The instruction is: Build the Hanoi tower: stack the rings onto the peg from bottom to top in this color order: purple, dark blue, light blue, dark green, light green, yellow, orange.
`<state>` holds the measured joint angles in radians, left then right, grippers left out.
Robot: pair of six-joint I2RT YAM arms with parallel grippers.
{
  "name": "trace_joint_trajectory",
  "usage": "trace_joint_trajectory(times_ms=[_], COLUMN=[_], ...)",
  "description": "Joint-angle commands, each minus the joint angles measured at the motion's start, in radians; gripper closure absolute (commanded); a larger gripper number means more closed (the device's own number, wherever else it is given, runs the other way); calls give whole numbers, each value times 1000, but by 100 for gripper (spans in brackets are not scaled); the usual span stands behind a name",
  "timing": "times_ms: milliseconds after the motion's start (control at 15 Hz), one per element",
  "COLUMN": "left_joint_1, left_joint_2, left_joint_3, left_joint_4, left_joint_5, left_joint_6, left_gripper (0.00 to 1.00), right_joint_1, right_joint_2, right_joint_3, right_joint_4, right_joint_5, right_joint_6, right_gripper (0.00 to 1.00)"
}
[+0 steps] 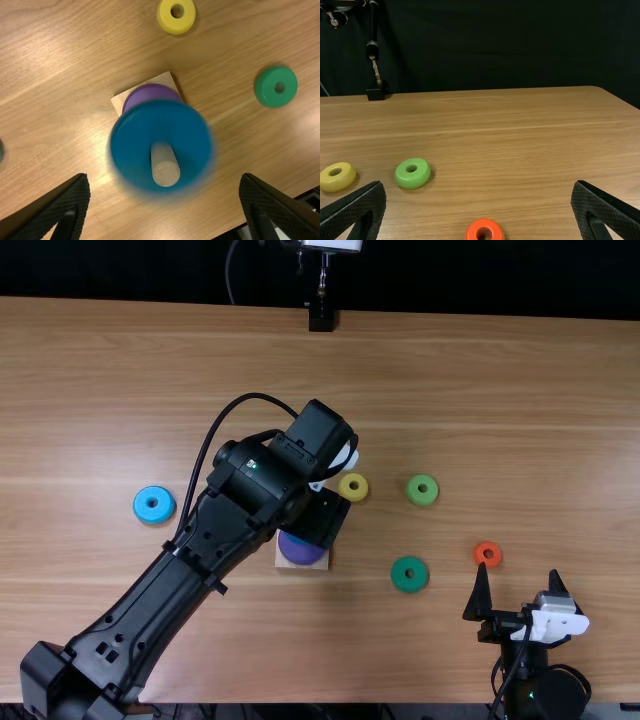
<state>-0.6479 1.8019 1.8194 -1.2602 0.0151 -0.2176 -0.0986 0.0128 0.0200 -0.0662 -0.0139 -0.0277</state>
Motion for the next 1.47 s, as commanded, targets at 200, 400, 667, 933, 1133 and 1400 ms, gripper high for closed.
trace_joint_trajectory(times_ms=[200,400,667,933,1133,1400], left_joint_1=[4,37,133,272,415,534], left_joint_2=[1,-1,-52,-124,-174,-193], left_joint_3=[-6,8,20,-37,-143,-252], left_joint_4=[10,25,158,213,283,286], left_joint_5=[3,3,5,3,-19,-151], left_joint_6=[-7,-1,2,4,52,278], left_gripper=[0,0,0,0,0,0], right_joint_1=[4,4,4,4,4,4], right_joint_2=[-13,-13,-13,-13,-13,-13], right_joint_3=[-5,-5,-5,-5,-5,-5], right_joint_4=[-3,-3,-3,-3,-3,-3], right_joint_5=[5,5,7,5,7,7], right_joint_6=[-2,-2,-2,-2,-2,-2], right_gripper=[0,0,0,0,0,0])
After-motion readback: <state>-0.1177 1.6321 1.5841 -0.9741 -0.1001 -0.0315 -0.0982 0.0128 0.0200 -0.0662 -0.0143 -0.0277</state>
